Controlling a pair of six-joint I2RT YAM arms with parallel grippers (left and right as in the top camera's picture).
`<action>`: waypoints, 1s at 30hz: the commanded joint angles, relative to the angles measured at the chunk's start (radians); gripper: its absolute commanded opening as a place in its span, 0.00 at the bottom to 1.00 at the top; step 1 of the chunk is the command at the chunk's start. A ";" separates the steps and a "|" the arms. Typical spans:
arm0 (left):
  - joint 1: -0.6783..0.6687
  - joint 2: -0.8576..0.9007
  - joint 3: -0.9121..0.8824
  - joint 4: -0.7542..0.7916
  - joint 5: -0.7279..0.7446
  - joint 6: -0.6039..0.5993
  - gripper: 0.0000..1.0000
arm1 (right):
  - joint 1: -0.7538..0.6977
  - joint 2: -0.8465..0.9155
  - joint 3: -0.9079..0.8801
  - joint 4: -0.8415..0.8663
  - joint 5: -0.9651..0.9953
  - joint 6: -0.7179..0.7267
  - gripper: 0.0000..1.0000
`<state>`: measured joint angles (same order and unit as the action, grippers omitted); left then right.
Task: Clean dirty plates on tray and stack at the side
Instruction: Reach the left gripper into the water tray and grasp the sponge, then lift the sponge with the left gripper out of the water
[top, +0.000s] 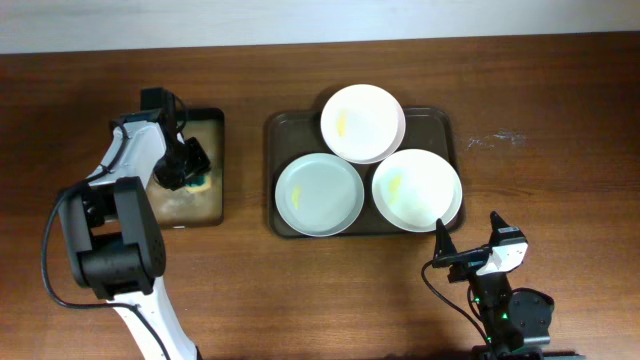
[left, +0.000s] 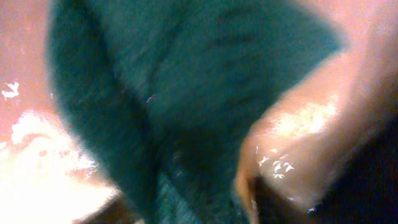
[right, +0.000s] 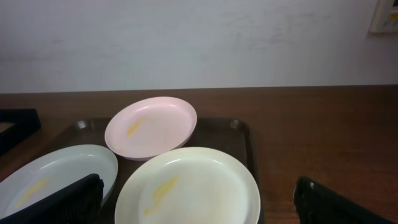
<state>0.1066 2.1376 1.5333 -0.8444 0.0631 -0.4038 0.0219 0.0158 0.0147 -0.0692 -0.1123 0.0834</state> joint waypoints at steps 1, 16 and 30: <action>0.001 0.024 -0.009 0.069 -0.074 0.005 0.99 | -0.004 -0.008 -0.009 -0.001 0.009 0.011 0.98; 0.001 0.000 0.037 -0.008 -0.173 0.004 0.00 | -0.004 -0.008 -0.009 -0.001 0.009 0.011 0.98; 0.000 -0.232 0.182 -0.033 -0.093 0.004 0.00 | -0.004 -0.008 -0.009 -0.001 0.009 0.011 0.98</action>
<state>0.1032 1.8469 1.7641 -0.9253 -0.0479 -0.4019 0.0219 0.0158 0.0147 -0.0696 -0.1123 0.0834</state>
